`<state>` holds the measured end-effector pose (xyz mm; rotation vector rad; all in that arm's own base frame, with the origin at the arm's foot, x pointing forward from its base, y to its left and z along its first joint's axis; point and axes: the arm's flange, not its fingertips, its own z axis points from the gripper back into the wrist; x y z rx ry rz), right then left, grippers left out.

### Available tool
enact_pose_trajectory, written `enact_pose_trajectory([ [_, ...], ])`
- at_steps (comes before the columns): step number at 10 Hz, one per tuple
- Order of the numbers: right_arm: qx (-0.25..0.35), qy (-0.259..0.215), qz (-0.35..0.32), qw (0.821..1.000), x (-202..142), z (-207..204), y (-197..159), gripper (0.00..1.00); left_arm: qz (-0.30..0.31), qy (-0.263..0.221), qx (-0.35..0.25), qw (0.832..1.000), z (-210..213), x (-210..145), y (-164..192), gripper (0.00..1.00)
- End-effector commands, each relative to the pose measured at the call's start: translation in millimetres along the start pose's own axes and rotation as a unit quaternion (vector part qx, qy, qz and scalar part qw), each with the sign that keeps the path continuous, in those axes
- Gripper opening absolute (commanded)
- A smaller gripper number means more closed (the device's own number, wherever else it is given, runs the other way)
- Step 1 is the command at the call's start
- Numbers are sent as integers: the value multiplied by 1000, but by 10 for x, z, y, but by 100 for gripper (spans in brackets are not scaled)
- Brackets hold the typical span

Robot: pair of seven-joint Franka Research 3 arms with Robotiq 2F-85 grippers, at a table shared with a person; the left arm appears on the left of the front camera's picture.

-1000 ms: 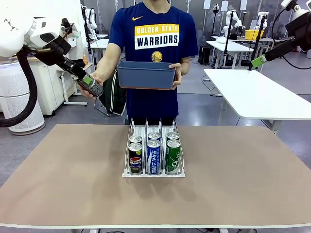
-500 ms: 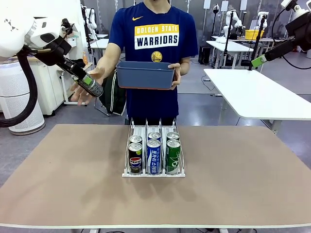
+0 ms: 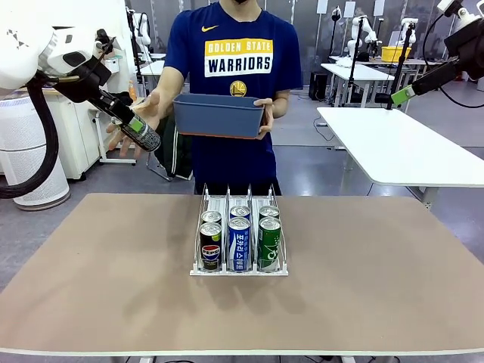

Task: Fill the beverage cans into the dispenser.
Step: Place the picked Pepsi coke in the line of the Automatic Can Dispenser with the same cans.

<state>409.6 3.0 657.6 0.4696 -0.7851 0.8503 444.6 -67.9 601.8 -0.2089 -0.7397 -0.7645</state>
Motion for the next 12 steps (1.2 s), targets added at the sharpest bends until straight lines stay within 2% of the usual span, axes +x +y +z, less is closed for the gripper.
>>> enact_pose_trajectory([
  [1,13,-8,8,1000,-6,-20,-25,100,0,-1,1,1000,12,1,0,20],
  [12,13,-8,8,1000,-6,-20,-25,100,0,-1,1,1000,12,1,0,20],
])
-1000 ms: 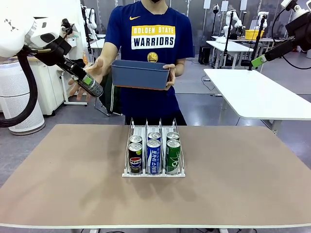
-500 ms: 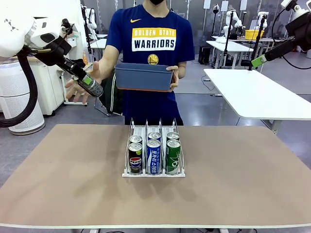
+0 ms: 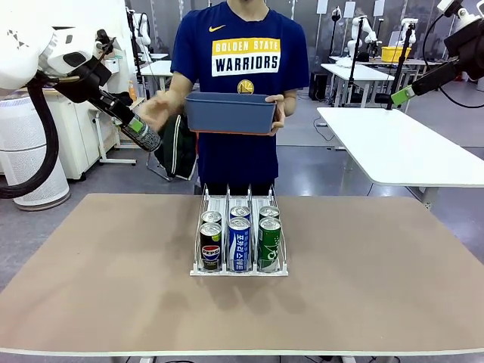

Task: Fill the beverage cans into the dispenser.
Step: Place the picked Pepsi coke in the line of the Automatic Can Dispenser with the same cans.

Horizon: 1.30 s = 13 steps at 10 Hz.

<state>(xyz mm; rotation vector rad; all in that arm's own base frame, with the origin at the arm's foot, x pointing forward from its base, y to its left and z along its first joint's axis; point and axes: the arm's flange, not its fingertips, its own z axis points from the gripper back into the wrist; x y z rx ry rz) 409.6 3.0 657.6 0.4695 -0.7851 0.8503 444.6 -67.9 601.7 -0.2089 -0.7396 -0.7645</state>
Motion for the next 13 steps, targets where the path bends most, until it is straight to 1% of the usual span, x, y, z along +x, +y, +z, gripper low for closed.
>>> enact_pose_trajectory([
  [1,13,-8,8,1000,-6,-20,-25,100,0,0,0,1000,0,0,0,58],
  [2,13,-8,8,1000,-6,-20,-25,100,49,27,-3,998,12,-14,25,58],
  [3,13,-8,8,1000,-6,-20,-25,100,58,32,-8,998,28,-1,3,58],
  [4,13,-8,8,1000,-6,-20,-25,100,70,47,-25,996,61,-17,-140,58],
  [6,13,-8,8,1000,-6,-20,-25,100,73,91,-24,993,-30,-51,-602,58],
  [7,13,-8,8,1000,-6,-20,-25,100,65,119,-29,990,-37,-113,-775,58],
  [8,13,-8,8,1000,-6,-20,-25,100,59,158,-20,985,-54,-171,-955,58],
  [9,13,-8,8,1000,-6,-20,-25,100,57,174,-21,983,-108,-188,-1157,58],
  [10,13,-8,8,1000,-6,-20,-25,100,50,177,-25,983,-115,-240,-1320,58],
  [11,13,-8,8,1000,-6,-20,-25,100,56,185,-41,980,-150,-280,-1475,58],
  [12,13,-8,8,1000,-6,-20,-25,100,62,174,-42,982,-258,-257,-1622,58],
  [13,13,-8,8,1000,-6,-20,-25,100,67,185,-50,979,-368,-258,-1745,58],
])
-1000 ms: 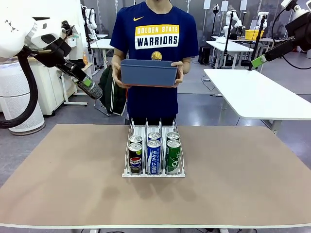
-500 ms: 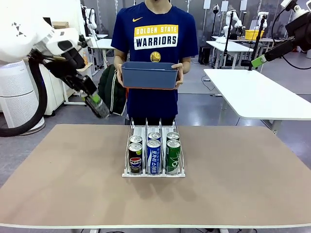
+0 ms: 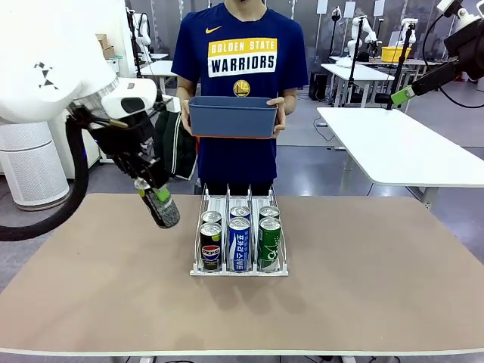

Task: Fill the beverage cans into the dispenser.
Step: Place the picked Pepsi coke in the line of the Automatic Can Dispenser with the same cans.

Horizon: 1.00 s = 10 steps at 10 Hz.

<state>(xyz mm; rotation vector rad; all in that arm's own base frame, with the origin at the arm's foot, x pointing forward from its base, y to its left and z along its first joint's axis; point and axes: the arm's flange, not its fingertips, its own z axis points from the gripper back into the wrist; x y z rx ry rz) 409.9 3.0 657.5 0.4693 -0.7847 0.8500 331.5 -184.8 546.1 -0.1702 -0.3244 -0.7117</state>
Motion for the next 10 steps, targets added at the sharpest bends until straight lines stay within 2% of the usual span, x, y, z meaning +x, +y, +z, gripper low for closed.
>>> enact_pose_trajectory([
  [1,13,-8,8,1000,-6,-19,-23,100,9,-3,-18,1000,-172,43,-125,58],
  [4,13,-8,8,1000,-6,-19,-23,100,-4,38,-74,997,-497,196,-198,58],
  [5,13,-8,8,1000,-6,-19,-23,100,-2,29,-34,999,-350,59,-219,58],
  [9,13,-8,8,1000,-6,-19,-23,100,-1,35,-43,998,-435,91,-234,58],
  [10,13,-8,8,1000,-6,-19,-23,100,30,35,-30,998,-489,34,-209,58],
])
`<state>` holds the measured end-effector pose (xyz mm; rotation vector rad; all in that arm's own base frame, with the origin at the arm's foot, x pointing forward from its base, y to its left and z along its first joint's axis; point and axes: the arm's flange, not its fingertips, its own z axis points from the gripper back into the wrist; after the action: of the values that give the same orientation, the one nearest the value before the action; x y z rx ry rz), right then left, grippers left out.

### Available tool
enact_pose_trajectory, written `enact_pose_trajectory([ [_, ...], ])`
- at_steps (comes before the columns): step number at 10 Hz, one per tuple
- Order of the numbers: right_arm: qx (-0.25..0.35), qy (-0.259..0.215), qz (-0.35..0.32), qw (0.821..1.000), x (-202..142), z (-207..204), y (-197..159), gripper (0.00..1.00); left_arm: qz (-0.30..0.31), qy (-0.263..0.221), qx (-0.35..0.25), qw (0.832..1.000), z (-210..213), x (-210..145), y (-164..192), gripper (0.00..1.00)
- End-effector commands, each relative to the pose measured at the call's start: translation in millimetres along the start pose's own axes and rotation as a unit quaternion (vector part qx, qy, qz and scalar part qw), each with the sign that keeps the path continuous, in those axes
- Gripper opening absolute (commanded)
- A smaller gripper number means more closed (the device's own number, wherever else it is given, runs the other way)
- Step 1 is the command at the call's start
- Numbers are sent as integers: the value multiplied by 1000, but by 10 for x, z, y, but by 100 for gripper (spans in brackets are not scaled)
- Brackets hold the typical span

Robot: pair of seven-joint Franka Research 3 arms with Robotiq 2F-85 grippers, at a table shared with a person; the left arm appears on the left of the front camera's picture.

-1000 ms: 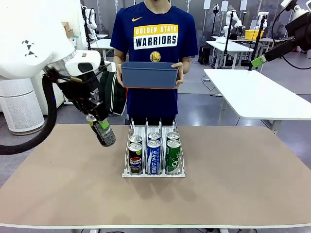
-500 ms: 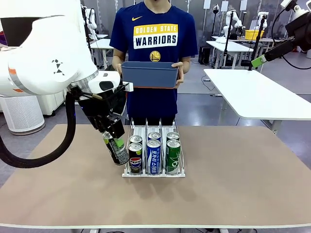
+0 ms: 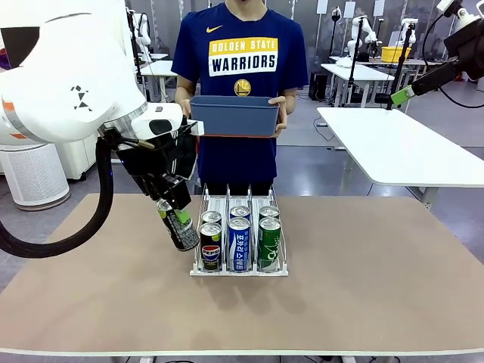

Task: Fill the beverage cans into the dispenser.
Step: Place the picked Pepsi coke in the line of the Automatic Can Dispenser with the same cans.

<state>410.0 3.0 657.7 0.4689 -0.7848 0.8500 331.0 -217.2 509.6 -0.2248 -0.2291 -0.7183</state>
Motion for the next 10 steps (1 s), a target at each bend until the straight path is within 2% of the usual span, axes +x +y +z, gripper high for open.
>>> enact_pose_trajectory([
  [1,14,-8,8,1000,-8,-19,-22,100,37,20,23,999,-142,-39,53,58],
  [7,14,-8,8,1000,-8,-19,-22,100,24,9,38,999,-504,215,32,58],
  [10,14,-8,8,1000,-8,-19,-22,100,3,-7,27,1000,-647,356,169,58],
])
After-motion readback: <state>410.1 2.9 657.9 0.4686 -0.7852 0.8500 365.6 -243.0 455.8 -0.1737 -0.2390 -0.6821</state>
